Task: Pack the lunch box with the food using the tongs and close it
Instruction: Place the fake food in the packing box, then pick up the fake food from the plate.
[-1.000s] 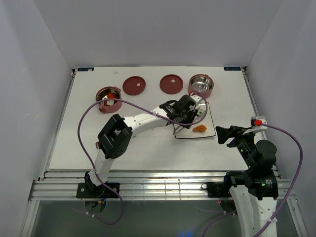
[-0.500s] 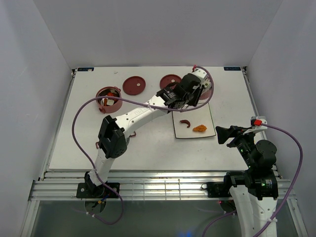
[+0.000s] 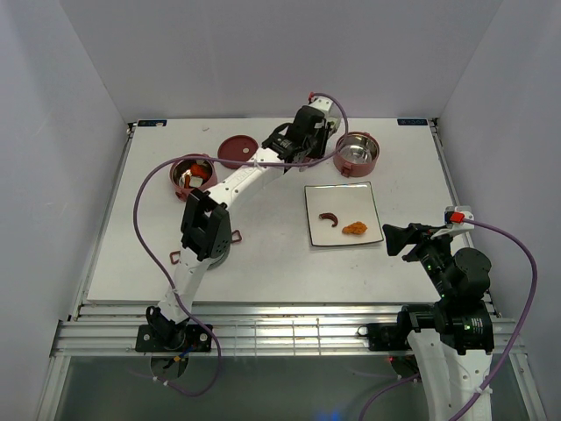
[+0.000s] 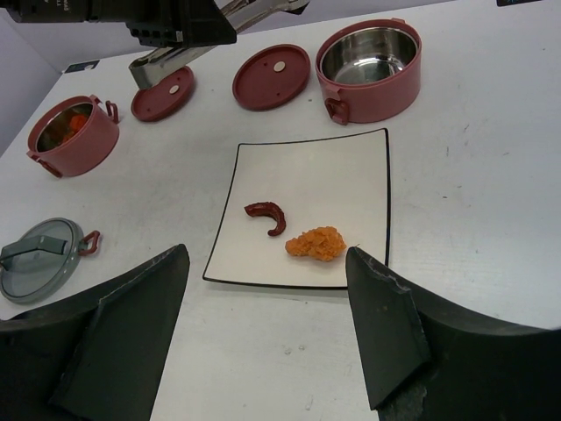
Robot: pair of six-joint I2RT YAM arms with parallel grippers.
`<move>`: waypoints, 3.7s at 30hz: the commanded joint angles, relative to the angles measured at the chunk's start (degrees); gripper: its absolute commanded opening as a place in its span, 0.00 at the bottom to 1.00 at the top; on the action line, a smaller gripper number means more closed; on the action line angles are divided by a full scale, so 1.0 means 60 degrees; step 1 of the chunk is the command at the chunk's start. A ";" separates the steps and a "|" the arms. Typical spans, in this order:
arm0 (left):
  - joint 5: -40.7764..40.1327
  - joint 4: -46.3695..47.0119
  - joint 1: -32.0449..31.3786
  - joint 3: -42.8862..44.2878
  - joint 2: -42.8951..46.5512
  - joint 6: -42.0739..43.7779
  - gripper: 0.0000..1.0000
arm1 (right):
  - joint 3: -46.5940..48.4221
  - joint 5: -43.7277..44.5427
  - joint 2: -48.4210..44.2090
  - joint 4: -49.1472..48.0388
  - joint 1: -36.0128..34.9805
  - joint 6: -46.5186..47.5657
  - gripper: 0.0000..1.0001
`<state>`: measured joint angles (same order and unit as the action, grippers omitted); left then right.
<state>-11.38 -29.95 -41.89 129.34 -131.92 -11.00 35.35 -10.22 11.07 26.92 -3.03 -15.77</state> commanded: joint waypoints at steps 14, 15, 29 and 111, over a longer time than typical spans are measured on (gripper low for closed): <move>0.1471 0.2853 -0.0299 -0.2278 0.0702 0.0354 0.41 | 0.0143 0.0150 -0.0087 -0.0106 0.0006 0.0182 0.78; 0.1486 0.2912 -0.0328 -0.2424 0.0702 0.0355 0.41 | 0.0157 0.0150 -0.0102 -0.0106 0.0006 0.0182 0.78; 0.1589 0.3279 -0.0314 -0.2367 -0.0001 0.0530 0.51 | 0.0158 0.0267 -0.0058 -0.0077 0.0006 0.0197 0.78; 0.3068 0.2751 -0.2379 -0.9530 0.4994 0.1219 0.56 | 0.0084 -0.0011 -0.0160 -0.0194 0.0006 0.0153 0.78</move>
<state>5.91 -15.42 -55.99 69.43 -102.06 -4.43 35.35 -10.46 10.13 27.09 -3.03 -15.62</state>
